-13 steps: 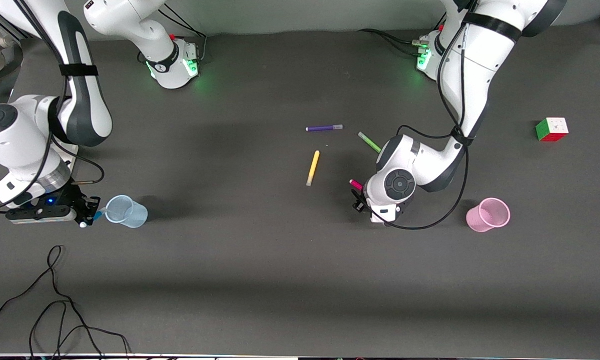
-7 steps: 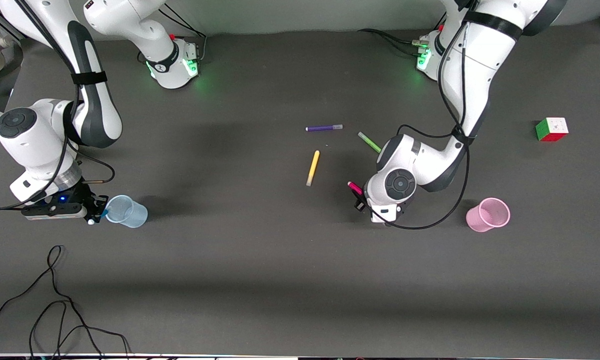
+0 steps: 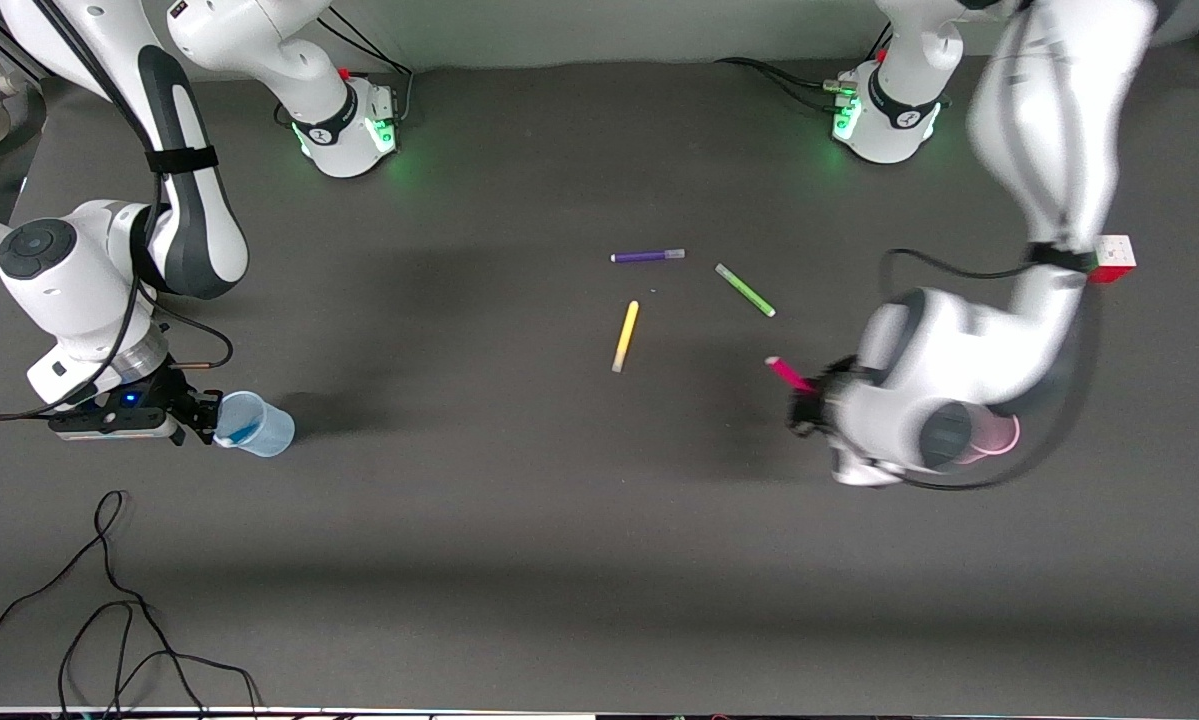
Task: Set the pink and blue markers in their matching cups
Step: 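Carry the blue marker over the blue cup while the left gripper lifts pink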
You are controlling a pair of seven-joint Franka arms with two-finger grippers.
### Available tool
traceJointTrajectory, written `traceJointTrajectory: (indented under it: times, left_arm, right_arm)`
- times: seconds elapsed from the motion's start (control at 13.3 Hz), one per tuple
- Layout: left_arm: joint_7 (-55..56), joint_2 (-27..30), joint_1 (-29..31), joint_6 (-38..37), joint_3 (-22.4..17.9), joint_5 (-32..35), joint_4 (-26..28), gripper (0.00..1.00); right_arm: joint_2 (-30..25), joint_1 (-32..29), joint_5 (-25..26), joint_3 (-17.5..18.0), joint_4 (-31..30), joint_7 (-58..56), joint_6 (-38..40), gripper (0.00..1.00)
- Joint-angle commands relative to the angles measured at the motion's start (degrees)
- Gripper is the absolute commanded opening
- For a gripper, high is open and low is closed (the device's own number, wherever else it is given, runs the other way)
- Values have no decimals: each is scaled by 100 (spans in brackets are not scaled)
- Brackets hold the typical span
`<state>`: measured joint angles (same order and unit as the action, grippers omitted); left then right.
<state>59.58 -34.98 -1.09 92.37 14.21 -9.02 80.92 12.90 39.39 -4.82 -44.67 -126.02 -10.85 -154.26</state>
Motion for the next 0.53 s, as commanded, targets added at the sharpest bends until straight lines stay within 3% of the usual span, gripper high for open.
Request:
traceJointTrajectory:
  times: [0.0, 0.23, 0.45]
  left_arm:
    - [-1016, -176, 1002, -849, 56, -817, -489, 0]
    - [-1851, -307, 1890, -1211, 56, -1478, -533, 0]
    - [-2406, -702, 2296, -1466, 56, -1769, -945, 0]
  right_arm:
    - [28, 42, -133, -16, -1, -49, -87, 100]
    - [-24, 51, -133, -7, 51, -49, 61, 100]
    - [-235, 69, -133, 11, 314, -40, 850, 100]
